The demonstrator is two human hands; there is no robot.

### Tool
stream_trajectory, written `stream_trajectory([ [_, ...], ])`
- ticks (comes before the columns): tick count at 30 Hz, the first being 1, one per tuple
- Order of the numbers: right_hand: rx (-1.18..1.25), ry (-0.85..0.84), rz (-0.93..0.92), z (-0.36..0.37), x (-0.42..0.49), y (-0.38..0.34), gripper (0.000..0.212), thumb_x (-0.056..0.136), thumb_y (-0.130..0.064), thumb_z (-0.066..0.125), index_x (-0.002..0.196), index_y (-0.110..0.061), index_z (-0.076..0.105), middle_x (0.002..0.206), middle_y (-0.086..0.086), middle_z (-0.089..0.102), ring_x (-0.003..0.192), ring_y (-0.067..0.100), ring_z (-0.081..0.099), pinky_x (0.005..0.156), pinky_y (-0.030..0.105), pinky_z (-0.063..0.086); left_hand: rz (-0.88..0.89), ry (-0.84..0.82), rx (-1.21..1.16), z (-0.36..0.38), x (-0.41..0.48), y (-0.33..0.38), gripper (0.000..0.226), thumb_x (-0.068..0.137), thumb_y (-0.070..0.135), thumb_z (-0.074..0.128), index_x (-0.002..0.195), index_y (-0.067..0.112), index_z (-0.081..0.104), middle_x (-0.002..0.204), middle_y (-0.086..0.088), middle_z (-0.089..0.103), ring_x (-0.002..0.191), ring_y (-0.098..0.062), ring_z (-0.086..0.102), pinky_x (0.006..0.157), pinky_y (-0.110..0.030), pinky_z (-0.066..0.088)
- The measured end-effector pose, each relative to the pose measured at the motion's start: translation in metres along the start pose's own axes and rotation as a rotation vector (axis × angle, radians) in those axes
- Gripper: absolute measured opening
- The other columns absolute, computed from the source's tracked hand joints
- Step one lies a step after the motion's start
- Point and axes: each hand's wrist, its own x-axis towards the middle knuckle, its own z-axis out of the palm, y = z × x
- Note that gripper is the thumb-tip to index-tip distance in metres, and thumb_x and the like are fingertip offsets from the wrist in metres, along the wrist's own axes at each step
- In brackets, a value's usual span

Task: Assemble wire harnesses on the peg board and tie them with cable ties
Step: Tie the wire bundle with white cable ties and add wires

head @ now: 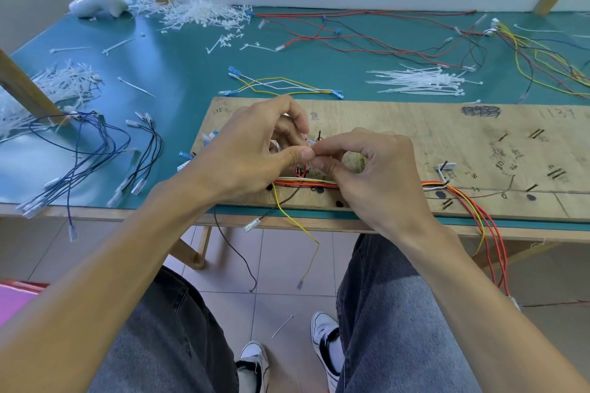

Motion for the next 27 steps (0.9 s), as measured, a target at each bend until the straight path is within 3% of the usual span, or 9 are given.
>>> stream_trajectory([
  [4,0.017,-0.017,-0.028,-0.004,0.0,-0.006,0.016,0.092,-0.02,0.081,0.107,-0.021,0.075,0.085,-0.016,0.078,0.085,0.002,0.073,0.087,0.02,0.052,0.04,-0.009,0.056,-0.001,0.0,0.0,0.01,0.091,0.02,0.08,0.093,0.027,0.074,0.079,0.012,0.074,0.076,-0.01,0.072,0.069,-0.036,0.057],
  [9,-0.163,-0.097,-0.066,-0.009,0.006,-0.017,0.023,0.091,-0.017,0.077,0.106,-0.026,0.061,0.082,-0.021,0.073,0.081,0.007,0.07,0.095,0.054,0.047,0.055,-0.057,0.091,-0.005,0.0,0.0,0.006,0.091,0.023,0.08,0.096,0.025,0.078,0.081,0.009,0.076,0.076,-0.01,0.072,0.073,-0.043,0.06],
  [13,-0.473,-0.174,-0.175,-0.013,0.014,-0.026,0.03,0.088,-0.014,0.07,0.106,-0.032,0.054,0.083,-0.014,0.069,0.083,0.014,0.065,0.089,0.049,0.037,0.06,-0.049,0.107,-0.007,0.003,0.001,0.004,0.089,0.023,0.083,0.092,0.024,0.08,0.076,0.009,0.076,0.066,-0.005,0.066,0.064,-0.02,0.05],
  [16,-0.644,-0.211,-0.246,-0.016,0.021,-0.031,0.028,0.086,-0.018,0.068,0.104,-0.032,0.051,0.078,-0.01,0.064,0.074,0.021,0.058,0.083,0.045,0.034,0.076,-0.095,0.144,-0.008,0.005,0.004,0.004,0.092,0.021,0.081,0.095,0.023,0.081,0.08,0.008,0.077,0.07,-0.01,0.066,0.064,-0.023,0.048],
  [18,-0.616,-0.257,-0.248,-0.017,0.025,-0.032,0.024,0.088,-0.018,0.065,0.104,-0.029,0.05,0.076,-0.009,0.063,0.071,0.024,0.056,0.083,0.046,0.037,0.089,-0.108,0.17,-0.01,0.006,0.004,0.007,0.092,0.019,0.079,0.095,0.025,0.08,0.079,0.012,0.076,0.069,-0.006,0.064,0.064,-0.02,0.046],
  [22,-0.308,-0.334,-0.16,-0.022,0.033,-0.032,0.021,0.091,-0.007,0.061,0.105,-0.018,0.051,0.076,-0.007,0.067,0.075,0.026,0.059,0.078,0.048,0.047,0.136,-0.102,0.256,-0.013,0.006,0.006,0.009,0.09,0.019,0.078,0.089,0.027,0.077,0.074,0.024,0.068,0.072,0.001,0.062,0.065,-0.013,0.047],
  [27,-0.162,-0.381,-0.101,-0.024,0.04,-0.037,0.023,0.09,-0.002,0.062,0.104,-0.017,0.052,0.076,-0.008,0.069,0.074,0.018,0.062,0.072,0.038,0.047,0.181,-0.195,0.334,-0.027,0.01,0.007,0.008,0.091,0.026,0.079,0.089,0.031,0.074,0.08,0.015,0.067,0.08,-0.001,0.062,0.076,-0.016,0.048],
])
